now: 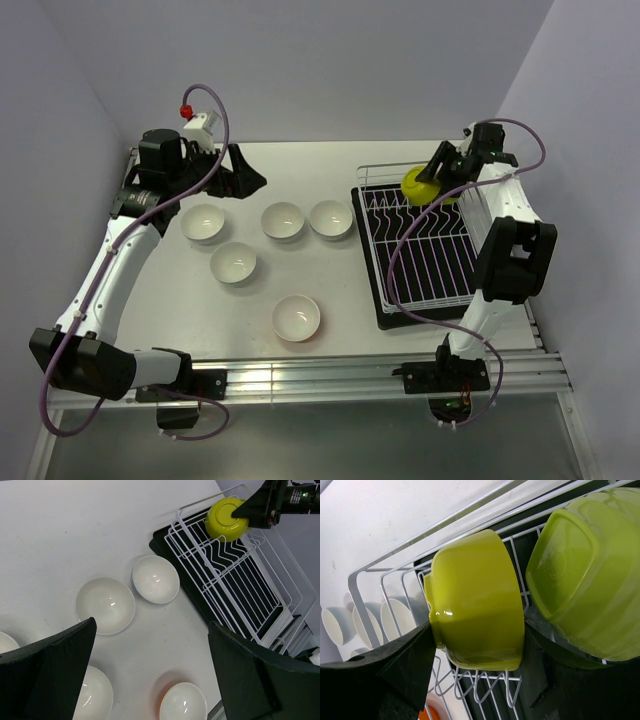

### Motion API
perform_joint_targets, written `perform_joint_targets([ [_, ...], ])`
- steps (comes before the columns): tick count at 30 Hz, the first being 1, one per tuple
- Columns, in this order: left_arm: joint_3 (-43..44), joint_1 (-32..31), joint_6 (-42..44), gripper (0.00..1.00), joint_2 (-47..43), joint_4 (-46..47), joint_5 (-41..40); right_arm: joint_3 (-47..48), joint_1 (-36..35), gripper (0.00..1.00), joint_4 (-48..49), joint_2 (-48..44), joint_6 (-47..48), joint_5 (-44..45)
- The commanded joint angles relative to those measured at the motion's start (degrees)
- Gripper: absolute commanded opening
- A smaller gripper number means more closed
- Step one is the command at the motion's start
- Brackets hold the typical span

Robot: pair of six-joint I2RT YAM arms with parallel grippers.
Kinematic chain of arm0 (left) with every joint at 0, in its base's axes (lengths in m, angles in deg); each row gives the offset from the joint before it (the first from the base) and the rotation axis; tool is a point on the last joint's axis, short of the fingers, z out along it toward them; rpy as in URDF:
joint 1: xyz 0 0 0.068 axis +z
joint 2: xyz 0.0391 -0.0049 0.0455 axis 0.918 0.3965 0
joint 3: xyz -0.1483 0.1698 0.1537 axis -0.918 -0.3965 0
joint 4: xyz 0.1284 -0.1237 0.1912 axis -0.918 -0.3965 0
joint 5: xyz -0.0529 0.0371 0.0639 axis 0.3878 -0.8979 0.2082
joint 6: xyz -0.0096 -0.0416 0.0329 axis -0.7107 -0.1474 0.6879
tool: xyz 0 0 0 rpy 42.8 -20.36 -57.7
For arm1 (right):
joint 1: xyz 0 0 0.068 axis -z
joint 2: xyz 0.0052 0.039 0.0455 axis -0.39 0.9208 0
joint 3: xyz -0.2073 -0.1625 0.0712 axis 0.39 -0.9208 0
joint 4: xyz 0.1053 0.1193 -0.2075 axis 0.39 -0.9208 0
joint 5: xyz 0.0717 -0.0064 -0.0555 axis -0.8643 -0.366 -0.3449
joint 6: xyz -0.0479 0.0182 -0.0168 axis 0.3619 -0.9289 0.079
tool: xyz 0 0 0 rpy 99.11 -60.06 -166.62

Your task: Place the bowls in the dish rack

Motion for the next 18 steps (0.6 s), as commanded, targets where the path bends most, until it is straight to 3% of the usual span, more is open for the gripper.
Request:
perform_joint_targets([
  [1, 0.1, -0.1, -0.6, 1.0, 0.3, 1.8, 0.1, 1.5, -0.9, 0.55, -1.5, 0.4, 1.4, 1.7],
  [3, 0.3, -0.2, -0.7, 1.0, 0.3, 1.6, 0.1, 1.4, -1.3, 0.59, -1.7, 0.3, 1.3, 1.8],
  [4, 0.3, -0.2, -0.7, 0.99, 0.3, 1.6, 0.1, 1.3, -1.4, 0.69, -1.8, 0.3, 1.2, 1.9],
  [9, 0.4, -0.2, -0.6, 0.99, 0.3, 1.3, 0.0, 1.3, -1.9, 0.75, -2.2, 0.1, 1.1, 2.6],
  [12, 0.3, -0.2, -0.6, 1.0, 0.2, 1.4, 0.0, 1.1, -1.9, 0.87, -2.6, 0.1, 1.1, 2.5],
  [18, 0.2, -0.2, -0.7, 0.99, 0.3, 1.2, -0.1, 1.0, -2.0, 0.85, -3.2, -0.4, 1.5, 3.4],
])
